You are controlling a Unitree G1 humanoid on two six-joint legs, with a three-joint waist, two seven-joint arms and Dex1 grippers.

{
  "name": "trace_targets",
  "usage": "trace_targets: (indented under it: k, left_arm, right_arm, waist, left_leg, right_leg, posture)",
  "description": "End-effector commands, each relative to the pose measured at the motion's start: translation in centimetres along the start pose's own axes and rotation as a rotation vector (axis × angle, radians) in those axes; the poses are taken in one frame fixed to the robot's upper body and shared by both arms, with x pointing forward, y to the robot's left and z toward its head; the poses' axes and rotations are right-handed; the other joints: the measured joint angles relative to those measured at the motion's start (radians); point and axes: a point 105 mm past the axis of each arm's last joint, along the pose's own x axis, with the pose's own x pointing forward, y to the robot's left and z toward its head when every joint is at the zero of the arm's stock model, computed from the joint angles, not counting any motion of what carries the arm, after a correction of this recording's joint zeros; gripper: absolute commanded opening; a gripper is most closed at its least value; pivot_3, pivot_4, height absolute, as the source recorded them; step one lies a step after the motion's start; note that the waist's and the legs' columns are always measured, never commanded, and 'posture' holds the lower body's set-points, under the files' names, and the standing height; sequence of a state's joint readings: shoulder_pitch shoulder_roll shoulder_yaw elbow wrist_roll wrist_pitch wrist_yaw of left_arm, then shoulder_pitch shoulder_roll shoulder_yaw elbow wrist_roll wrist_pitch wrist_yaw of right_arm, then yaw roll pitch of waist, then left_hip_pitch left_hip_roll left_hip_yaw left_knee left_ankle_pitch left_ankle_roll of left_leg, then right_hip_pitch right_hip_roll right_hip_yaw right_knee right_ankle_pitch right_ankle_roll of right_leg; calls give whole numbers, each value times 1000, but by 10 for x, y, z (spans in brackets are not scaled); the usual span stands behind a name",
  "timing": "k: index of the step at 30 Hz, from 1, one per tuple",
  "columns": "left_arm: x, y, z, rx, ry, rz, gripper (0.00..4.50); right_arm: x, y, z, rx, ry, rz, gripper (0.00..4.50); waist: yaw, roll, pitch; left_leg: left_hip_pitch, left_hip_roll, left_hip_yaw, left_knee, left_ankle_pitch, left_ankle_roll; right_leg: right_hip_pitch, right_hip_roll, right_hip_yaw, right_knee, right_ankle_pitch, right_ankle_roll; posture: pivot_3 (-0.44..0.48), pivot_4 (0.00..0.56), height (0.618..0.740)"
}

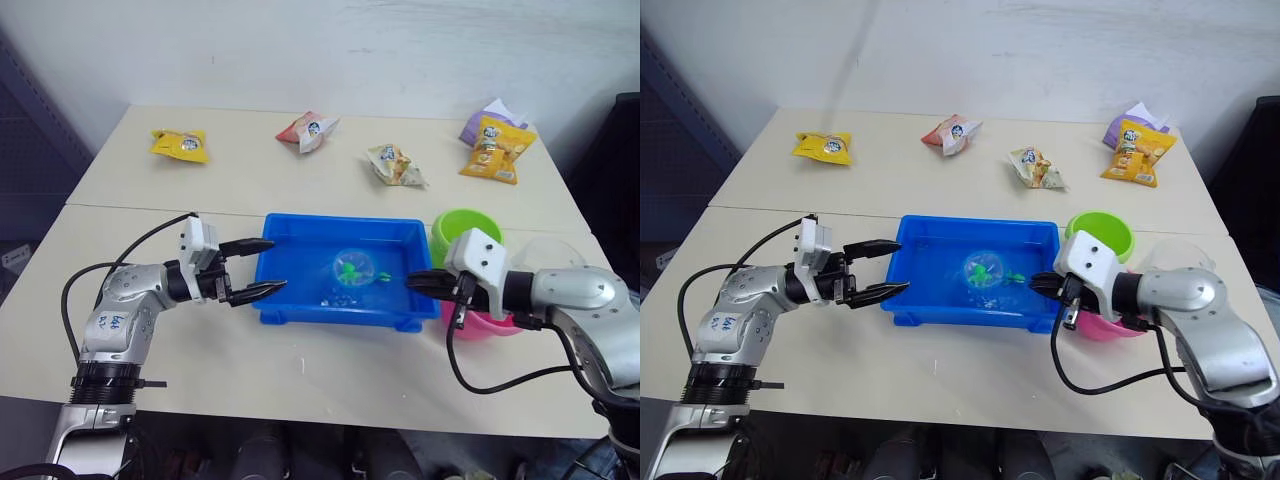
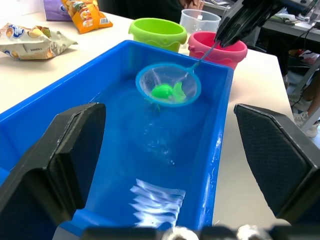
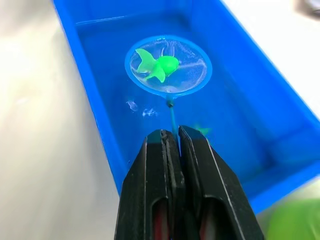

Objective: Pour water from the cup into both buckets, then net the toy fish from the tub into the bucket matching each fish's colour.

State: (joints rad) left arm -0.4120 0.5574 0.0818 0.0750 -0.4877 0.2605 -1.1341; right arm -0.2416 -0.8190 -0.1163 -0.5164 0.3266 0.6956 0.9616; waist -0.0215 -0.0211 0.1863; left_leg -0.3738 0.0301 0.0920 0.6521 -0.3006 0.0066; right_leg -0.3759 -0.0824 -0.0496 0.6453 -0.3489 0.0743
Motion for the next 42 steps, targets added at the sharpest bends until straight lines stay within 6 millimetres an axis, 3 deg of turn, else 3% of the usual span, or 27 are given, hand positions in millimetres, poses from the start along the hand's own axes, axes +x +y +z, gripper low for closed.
trace_targets:
  k: [1, 8, 11, 17, 23, 29, 34, 38, 42]
  left_arm:
    - [10, -4, 18, 57, -53, -32, 4421]
    - [18, -1, 18, 43, -79, -34, 4421]
    - [27, 1, 22, 42, -102, -41, 4421]
    - [39, -5, 24, 33, -115, -90, 4421]
    - [46, -7, 24, 29, -121, -108, 4421]
    - [47, -6, 25, 29, -127, -103, 4421]
    - [48, -8, 25, 17, -121, -116, 4421]
    - [47, -10, 24, 17, -113, -129, 4421]
    - [47, -10, 23, 14, -104, -137, 4421]
  right_arm:
    - [-19, -10, 14, -31, -61, -111, 0]
    - [-62, -40, -2, -56, -30, -389, 0]
    - [-88, -62, -21, -164, 90, -601, 0]
    - [-105, -81, -41, -371, 230, -767, 0]
    - [-105, -87, -55, -639, 311, -808, 0]
    - [-98, -82, -56, -850, 313, -799, 0]
    - [-91, -79, -63, -964, 356, -719, 0]
    - [-87, -76, -54, -1140, 328, -682, 0]
    - [-86, -76, -69, -1231, 358, -615, 0]
  waist:
    - [0, 0, 0]
    - [-3, 0, 0]
    - [-2, 0, 0]
    - [-4, 0, 0]
    - [-5, 0, 0]
    - [-5, 0, 0]
    - [-5, 0, 0]
    - [-5, 0, 0]
    - [-5, 0, 0]
  left_leg:
    - [0, 0, 0, 0, 0, 0]
    - [0, 0, 0, 0, 0, 0]
    - [1, 0, 1, 0, 0, 0]
    - [1, 0, 1, 0, 1, -2]
    - [2, 0, 2, 0, 2, -3]
    - [2, 0, 2, 0, 2, -3]
    - [2, 0, 3, 0, 2, -4]
    - [2, 0, 3, 0, 3, -4]
    - [3, 0, 3, 0, 3, -5]
  right_leg:
    - [0, 0, 0, 0, 0, 0]
    - [0, 1, 0, 0, 0, 0]
    - [0, 1, 0, 1, 0, 0]
    - [0, 2, 1, 1, 0, 0]
    - [0, 2, 2, 2, 0, 0]
    - [0, 3, 2, 2, 0, 0]
    - [0, 3, 2, 2, 0, 0]
    - [0, 3, 2, 2, 0, 0]
    - [0, 3, 2, 2, 0, 0]
  posture:
    - [0, 150, 738]
    - [0, 150, 738]
    - [0, 150, 738]
    - [0, 150, 738]
    - [0, 150, 738]
    - [0, 150, 738]
    - [0, 150, 738]
    - [0, 150, 738]
    - [0, 150, 738]
